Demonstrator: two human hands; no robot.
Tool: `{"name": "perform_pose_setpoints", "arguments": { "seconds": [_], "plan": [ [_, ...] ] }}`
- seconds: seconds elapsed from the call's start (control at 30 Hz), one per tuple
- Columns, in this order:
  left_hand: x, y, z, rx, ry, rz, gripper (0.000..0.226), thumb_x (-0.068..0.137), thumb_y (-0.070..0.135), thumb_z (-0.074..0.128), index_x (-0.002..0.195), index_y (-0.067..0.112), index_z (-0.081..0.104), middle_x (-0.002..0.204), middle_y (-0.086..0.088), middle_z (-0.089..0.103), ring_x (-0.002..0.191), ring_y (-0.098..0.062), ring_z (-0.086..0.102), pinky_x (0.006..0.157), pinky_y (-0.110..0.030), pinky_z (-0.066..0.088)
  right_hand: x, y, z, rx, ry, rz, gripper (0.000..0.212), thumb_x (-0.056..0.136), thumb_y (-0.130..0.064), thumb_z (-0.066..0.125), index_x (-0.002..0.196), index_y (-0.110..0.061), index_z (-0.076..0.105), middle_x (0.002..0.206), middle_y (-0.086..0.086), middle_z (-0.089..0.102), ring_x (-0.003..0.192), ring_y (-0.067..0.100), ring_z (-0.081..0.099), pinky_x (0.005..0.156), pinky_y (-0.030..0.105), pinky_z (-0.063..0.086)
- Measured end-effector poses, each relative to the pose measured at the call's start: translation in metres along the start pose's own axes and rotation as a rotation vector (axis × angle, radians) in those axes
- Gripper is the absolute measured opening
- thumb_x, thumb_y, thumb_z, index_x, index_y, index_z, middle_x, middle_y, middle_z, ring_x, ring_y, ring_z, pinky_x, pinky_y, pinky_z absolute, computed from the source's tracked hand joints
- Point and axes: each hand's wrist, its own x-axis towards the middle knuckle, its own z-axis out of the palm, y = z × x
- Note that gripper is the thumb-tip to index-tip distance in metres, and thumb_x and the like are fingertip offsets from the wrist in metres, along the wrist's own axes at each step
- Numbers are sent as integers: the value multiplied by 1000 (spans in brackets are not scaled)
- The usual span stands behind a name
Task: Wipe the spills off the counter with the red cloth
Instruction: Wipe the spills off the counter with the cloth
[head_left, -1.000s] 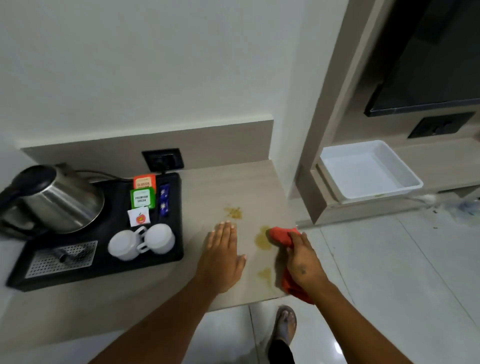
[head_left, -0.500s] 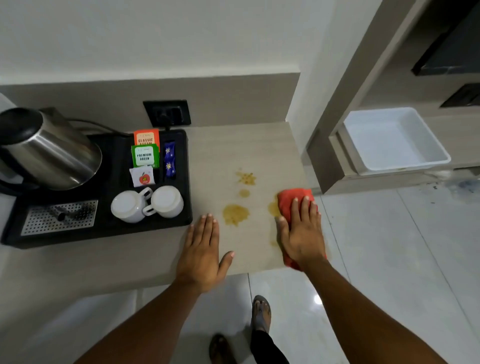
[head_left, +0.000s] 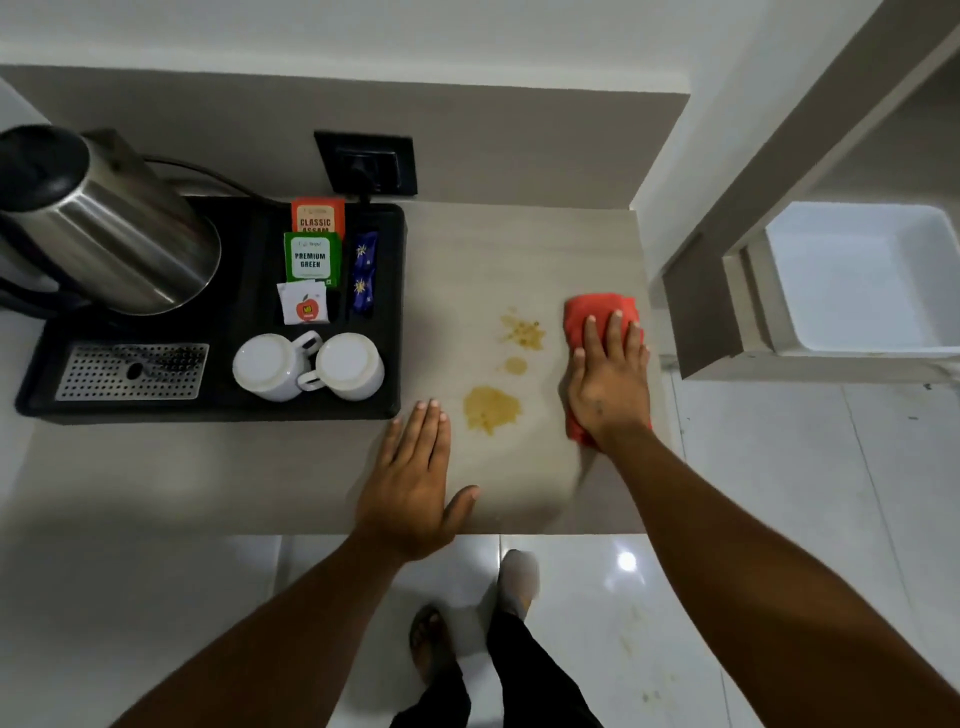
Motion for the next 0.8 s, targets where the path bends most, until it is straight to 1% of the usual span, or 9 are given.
{"name": "perform_pose_setpoints", "arguments": {
  "seconds": [0.07, 0.17, 0.27, 0.37, 0.5, 0.57, 0.63, 0.73, 0.8],
  "plan": [
    [0, 0, 0, -20, 5, -17, 94, 97, 65, 35, 160, -1, 14, 170, -23, 15, 159, -34, 5, 127, -56, 13, 10, -11, 2, -3, -23, -81, 56, 105, -37, 23, 158, -19, 16, 166, 16, 7, 151, 40, -2, 123, 54, 2],
    [0, 1, -1, -22, -5, -31, 96, 97, 67, 37, 159, -2, 15, 170, -24, 15, 159, -34, 5, 127, -57, 13, -4, -3, 1, -34, -56, -212, 57, 103, -37, 23, 157, -18, 21, 166, 14, 14, 151, 39, 2, 123, 55, 5],
    [1, 0, -2, -4, -39, -41, 98, 97, 70, 35, 160, -1, 13, 171, -23, 11, 160, -33, 0, 127, -57, 13, 1, 16, -11, -89, -79, -234, 58, 101, -36, 23, 156, -16, 25, 165, 14, 18, 151, 39, 7, 122, 56, 6],
    [2, 0, -2, -7, -36, -37, 98, 96, 70, 38, 159, -1, 14, 170, -23, 13, 160, -34, 0, 128, -57, 13, 51, 21, -21, -103, -41, -238, 59, 98, -35, 28, 151, -9, 35, 161, 20, 27, 149, 44, 15, 122, 55, 10],
    [1, -1, 5, -22, -17, -37, 96, 95, 67, 36, 160, -1, 14, 170, -23, 14, 160, -34, 2, 128, -56, 12, 122, -7, -24, -82, -35, -291, 61, 98, -37, 27, 153, -12, 33, 163, 20, 22, 150, 42, 10, 123, 51, 7],
    [1, -1, 7, -24, -9, -38, 96, 95, 67, 35, 160, 0, 14, 171, -22, 14, 160, -34, 3, 127, -56, 13, 136, -34, -18, -70, -31, -379, 59, 97, -34, 32, 150, -10, 40, 160, 21, 27, 148, 44, 16, 122, 53, 12],
    [1, -1, 7, -23, 1, -40, 96, 95, 67, 39, 160, 0, 15, 170, -22, 15, 159, -34, 5, 128, -55, 12, 132, -50, -12, -69, -55, -533, 54, 96, -29, 38, 145, -7, 47, 156, 23, 35, 146, 46, 23, 120, 56, 19],
    [1, 0, 4, -28, 3, -42, 97, 94, 65, 44, 160, -1, 16, 170, -22, 16, 159, -34, 6, 128, -55, 12, 116, -33, -12, -103, -94, -740, 48, 98, -23, 43, 141, -4, 52, 153, 22, 41, 145, 44, 29, 118, 55, 26],
    [2, 2, 2, -18, -7, -42, 98, 94, 65, 44, 160, -1, 15, 170, -22, 14, 160, -34, 3, 128, -54, 10, 120, -10, -22, -101, -87, -752, 49, 99, -25, 39, 141, -3, 51, 152, 21, 42, 145, 43, 29, 117, 56, 28]
  ]
}}
